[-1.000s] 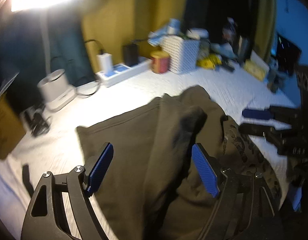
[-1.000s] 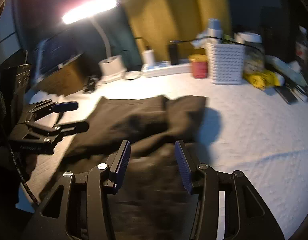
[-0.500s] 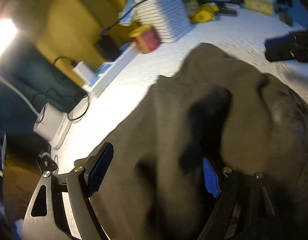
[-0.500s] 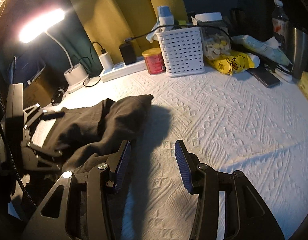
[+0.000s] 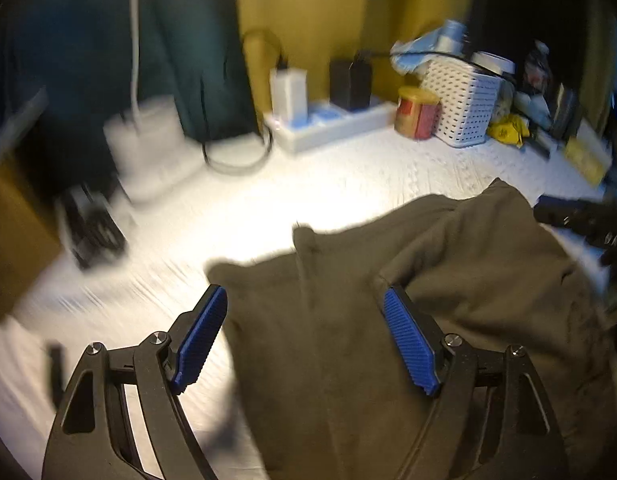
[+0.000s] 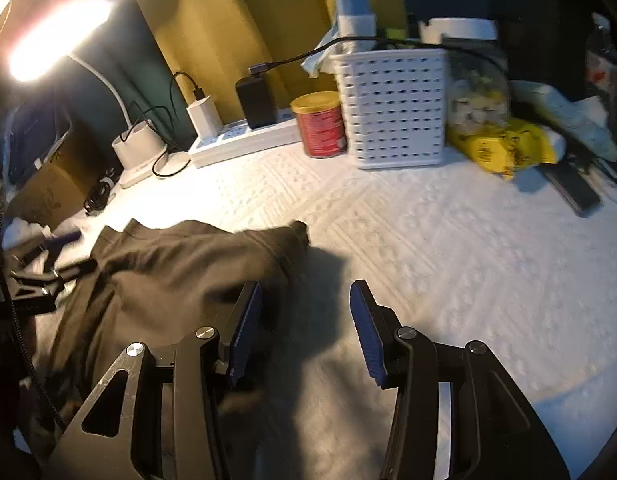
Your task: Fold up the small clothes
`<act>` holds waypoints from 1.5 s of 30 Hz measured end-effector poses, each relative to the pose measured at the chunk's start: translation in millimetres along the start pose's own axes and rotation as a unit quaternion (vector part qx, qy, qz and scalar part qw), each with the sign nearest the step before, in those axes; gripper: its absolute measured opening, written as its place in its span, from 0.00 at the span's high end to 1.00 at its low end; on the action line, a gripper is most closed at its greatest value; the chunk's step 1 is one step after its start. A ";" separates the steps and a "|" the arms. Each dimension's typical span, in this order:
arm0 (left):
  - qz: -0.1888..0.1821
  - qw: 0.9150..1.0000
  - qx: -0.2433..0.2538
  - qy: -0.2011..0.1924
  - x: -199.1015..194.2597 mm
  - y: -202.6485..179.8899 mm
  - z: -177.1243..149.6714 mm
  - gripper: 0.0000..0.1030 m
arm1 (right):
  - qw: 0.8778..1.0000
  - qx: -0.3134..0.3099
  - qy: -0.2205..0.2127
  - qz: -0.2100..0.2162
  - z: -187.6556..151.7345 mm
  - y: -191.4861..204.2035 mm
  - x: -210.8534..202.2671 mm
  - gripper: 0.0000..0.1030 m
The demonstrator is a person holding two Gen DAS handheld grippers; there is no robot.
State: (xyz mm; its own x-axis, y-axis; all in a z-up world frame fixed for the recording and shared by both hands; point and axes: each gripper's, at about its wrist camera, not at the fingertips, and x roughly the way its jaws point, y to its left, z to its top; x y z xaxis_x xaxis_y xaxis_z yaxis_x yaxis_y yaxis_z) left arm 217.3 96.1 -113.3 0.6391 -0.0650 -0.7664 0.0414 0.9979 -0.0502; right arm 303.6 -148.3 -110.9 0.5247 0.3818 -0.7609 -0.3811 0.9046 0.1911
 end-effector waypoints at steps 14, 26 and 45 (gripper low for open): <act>-0.066 0.998 0.005 0.009 24.8 6.0 12.3 0.99 | 0.998 0.022 0.030 0.050 8.6 -2.5 32.2 0.54; -0.015 0.996 -0.030 -0.078 -39.0 38.8 16.0 0.99 | 0.997 -0.067 -0.014 0.045 32.6 39.9 20.2 0.88; -0.025 0.993 -0.104 -0.042 -50.7 58.1 -22.0 0.29 | 0.998 -0.070 0.004 -0.008 19.1 44.2 21.0 0.75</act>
State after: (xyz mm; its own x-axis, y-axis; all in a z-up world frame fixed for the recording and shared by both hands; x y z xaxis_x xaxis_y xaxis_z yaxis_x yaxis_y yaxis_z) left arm 170.4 157.4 -91.5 0.7030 -0.1054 -0.7034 -0.0798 0.9710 -0.2253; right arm 312.2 -96.6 -106.6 0.5262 0.3650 -0.7681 -0.4749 0.8754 0.0906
